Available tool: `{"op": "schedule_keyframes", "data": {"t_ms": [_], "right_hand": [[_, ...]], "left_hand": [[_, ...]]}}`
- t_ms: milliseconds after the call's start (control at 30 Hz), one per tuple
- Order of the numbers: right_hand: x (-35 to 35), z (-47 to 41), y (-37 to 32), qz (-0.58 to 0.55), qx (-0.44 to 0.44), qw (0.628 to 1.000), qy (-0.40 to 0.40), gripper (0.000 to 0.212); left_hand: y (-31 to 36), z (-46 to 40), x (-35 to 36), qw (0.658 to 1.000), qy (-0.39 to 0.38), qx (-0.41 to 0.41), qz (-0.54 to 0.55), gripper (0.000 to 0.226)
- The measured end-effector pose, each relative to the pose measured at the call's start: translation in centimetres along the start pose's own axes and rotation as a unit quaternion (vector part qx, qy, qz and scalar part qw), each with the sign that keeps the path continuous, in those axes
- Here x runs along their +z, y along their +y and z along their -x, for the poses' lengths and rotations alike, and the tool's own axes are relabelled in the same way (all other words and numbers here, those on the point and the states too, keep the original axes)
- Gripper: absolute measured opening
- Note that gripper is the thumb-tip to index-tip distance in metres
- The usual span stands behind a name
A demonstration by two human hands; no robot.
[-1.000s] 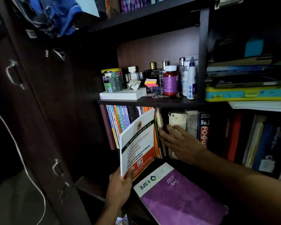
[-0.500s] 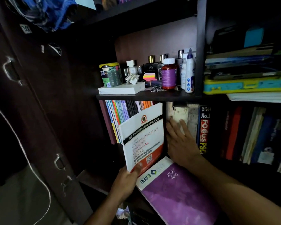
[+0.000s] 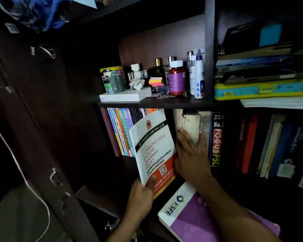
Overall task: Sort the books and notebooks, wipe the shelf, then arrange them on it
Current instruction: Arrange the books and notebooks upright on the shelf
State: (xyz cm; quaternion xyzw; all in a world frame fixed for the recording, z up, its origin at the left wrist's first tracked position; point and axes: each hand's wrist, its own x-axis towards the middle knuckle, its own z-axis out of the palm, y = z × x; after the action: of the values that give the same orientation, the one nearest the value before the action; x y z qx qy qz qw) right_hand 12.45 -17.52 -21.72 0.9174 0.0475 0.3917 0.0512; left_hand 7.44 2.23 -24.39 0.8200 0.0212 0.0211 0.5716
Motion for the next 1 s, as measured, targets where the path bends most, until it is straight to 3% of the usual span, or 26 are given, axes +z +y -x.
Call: {"op": "schedule_keyframes", "data": {"t_ms": [100, 200, 300, 400, 500, 633, 733, 833, 1000], "right_hand": [[-0.2, 0.1, -0.1, -0.001, 0.015, 1.0, -0.012, 0.074], [0.0, 0.2, 0.2, -0.007, 0.014, 1.0, -0.002, 0.079], [0.1, 0.3, 0.3, -0.011, 0.01, 1.0, 0.003, 0.084], [0.3, 0.2, 0.2, -0.015, 0.008, 1.0, 0.013, 0.081], [0.4, 0.2, 0.3, -0.027, 0.01, 0.999, 0.014, 0.08], [0.2, 0.2, 0.2, -0.028, 0.007, 1.0, -0.01, 0.07], [0.1, 0.1, 0.1, -0.037, 0.013, 0.999, -0.01, 0.067], [-0.1, 0.3, -0.2, -0.048, 0.019, 0.999, -0.011, 0.065], [-0.2, 0.2, -0.2, -0.079, 0.011, 0.997, 0.008, 0.058]], "left_hand": [[0.9, -0.1, 0.7, 0.999, 0.02, 0.028, 0.01, 0.041], [1.5, -0.5, 2.4, 0.997, 0.039, 0.065, 0.006, 0.06], [2.9, -1.3, 4.1, 0.996, 0.03, 0.08, -0.009, 0.042], [4.2, -3.4, 4.8, 0.987, 0.028, 0.114, -0.111, 0.049], [5.7, -4.5, 4.7, 0.98, 0.005, 0.07, -0.185, 0.059], [6.1, -4.5, 3.9, 0.985, 0.074, 0.151, -0.044, 0.041], [5.6, -4.4, 3.4, 0.975, 0.065, 0.21, -0.022, 0.033], [6.8, -5.2, 3.0, 0.96, 0.075, 0.247, -0.11, 0.026], [10.1, -8.7, 3.4, 0.924, 0.109, 0.244, -0.273, 0.033]]}}
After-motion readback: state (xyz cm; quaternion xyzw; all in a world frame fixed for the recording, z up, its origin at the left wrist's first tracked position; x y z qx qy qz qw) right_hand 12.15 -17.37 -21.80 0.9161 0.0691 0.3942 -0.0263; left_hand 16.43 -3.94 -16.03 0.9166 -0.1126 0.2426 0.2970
